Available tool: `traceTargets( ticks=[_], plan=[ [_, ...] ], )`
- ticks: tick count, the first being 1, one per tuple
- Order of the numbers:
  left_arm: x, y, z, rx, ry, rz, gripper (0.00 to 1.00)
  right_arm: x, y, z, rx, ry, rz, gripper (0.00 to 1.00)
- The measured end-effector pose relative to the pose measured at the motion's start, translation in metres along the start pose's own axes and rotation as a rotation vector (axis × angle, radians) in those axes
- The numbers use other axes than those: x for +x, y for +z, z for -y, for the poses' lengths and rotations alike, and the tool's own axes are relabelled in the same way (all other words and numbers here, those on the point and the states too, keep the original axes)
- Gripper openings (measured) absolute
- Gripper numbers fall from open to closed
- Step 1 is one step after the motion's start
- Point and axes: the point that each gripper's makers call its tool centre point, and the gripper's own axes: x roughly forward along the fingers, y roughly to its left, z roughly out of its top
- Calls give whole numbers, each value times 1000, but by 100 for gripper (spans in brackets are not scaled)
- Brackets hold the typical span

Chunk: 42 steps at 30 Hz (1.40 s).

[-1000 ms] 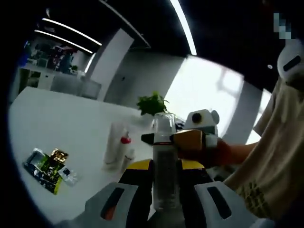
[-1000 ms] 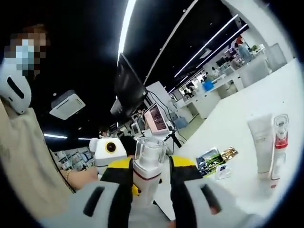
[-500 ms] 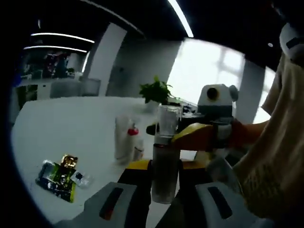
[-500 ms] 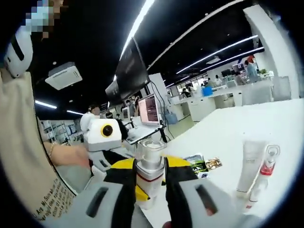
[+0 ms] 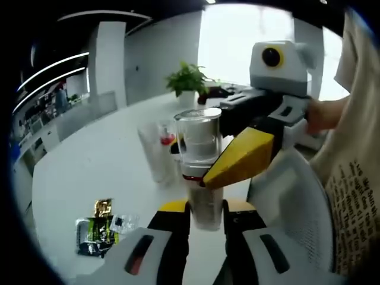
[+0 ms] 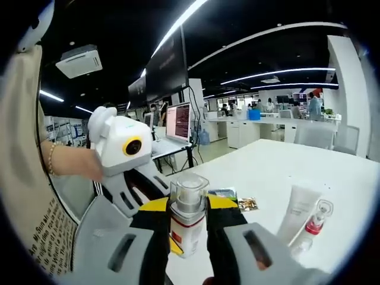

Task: Arrange the skincare products in the storage area until every visible bottle or jar stands upright without overlapping.

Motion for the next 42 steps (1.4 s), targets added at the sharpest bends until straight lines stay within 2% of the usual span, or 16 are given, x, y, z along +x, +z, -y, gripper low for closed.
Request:
traceTargets(
  ticks=[7, 15, 20, 31, 42],
  plan=[
    [14, -9, 1, 38, -35, -35, 17, -2, -14, 3, -36, -45, -46, 22],
    [33, -16, -2, 88, -70, -52, 17, -6, -32, 17, -24, -122, -81, 22],
    [49, -31, -7, 117, -82, -87, 17, -2, -52, 25, -23, -172, -132, 22],
    [84, -63, -11, 134, -115, -138, 17, 4, -97, 39, -38, -233, -249, 22],
    [97, -80, -13, 155, -120, -155, 17, 6, -119, 43, -33, -259, -308, 22]
  ],
)
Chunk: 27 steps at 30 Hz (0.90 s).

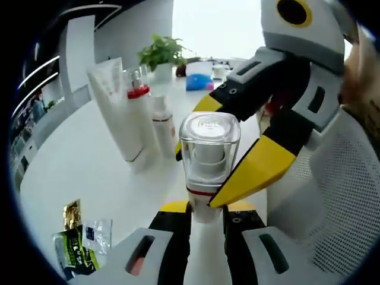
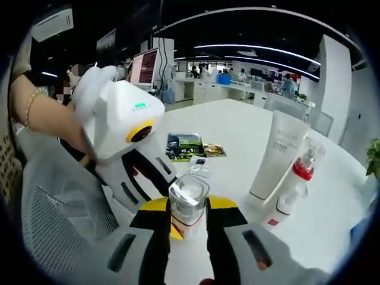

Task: Arrange the skincare products in the storage area until every visible bottle or jar stands upright without overlapping.

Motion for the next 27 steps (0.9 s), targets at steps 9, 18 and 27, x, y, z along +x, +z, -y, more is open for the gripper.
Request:
traceTargets(
  ticks=[9, 18, 27],
  plan=[
    [4, -8, 0, -3, 6, 0, 17, 5, -8, -4, -19, 5, -34, 22],
    [3, -15, 2, -7, 6, 2, 17, 7, -13, -7, -21, 10, -45, 22],
    [4, -15, 2, -5, 5, 15, 17, 8, -13, -7, -19, 9, -41, 22]
  ],
)
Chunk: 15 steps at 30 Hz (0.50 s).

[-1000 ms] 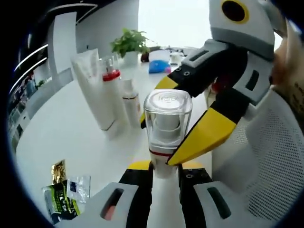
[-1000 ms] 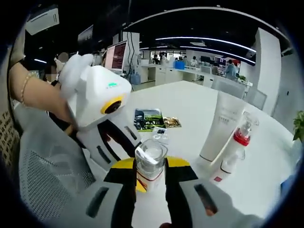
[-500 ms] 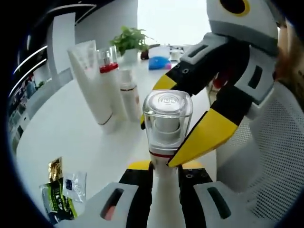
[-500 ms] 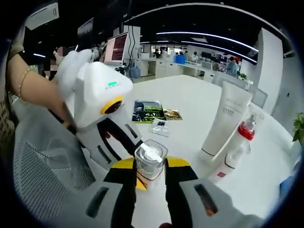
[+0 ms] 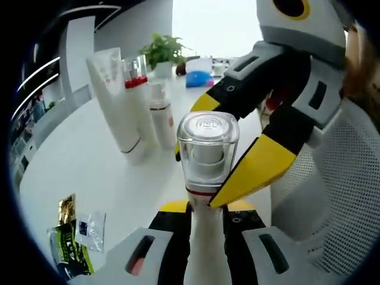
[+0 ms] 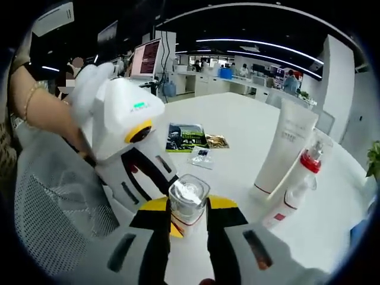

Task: Arrange the skincare products in the storage area until every visible bottle or jar stands upright without overlapping.

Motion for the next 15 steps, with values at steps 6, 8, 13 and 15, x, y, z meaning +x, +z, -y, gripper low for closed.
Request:
traceTargets(
  ticks=[6, 8, 13, 15],
  plan=[
    [2, 1, -1, 4, -7, 11, 16, -1, 2, 2, 50, 11, 23, 24],
    [3, 1, -3, 3, -5, 17, 16, -2, 5, 4, 67, 6, 50, 25],
    [5, 3, -7, 8, -2, 15, 16, -3, 6, 4, 100, 9, 65, 34],
    [6, 4, -9, 9, -1, 14, 16, -6, 6, 5, 116, 13, 70, 38]
  ],
)
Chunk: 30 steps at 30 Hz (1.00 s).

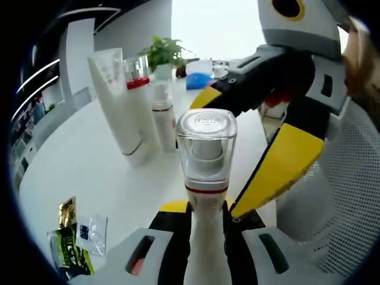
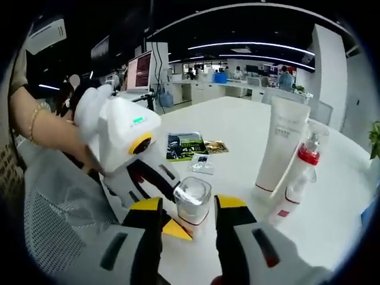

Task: Arrange the skincare products in the storage area until every visible bottle or jar stands upright without overlapping.

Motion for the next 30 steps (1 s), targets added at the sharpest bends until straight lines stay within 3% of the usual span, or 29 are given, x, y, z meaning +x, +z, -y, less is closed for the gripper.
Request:
traceTargets(
  ticks=[12, 30],
  plan=[
    [8, 5, -18, -11, 0, 3, 16, -23, -12, 25, 54, -39, -5, 59],
    [35, 24, -44, 11, -14, 14, 16, -64, -29, 58, 105, -121, -32, 70]
  ],
)
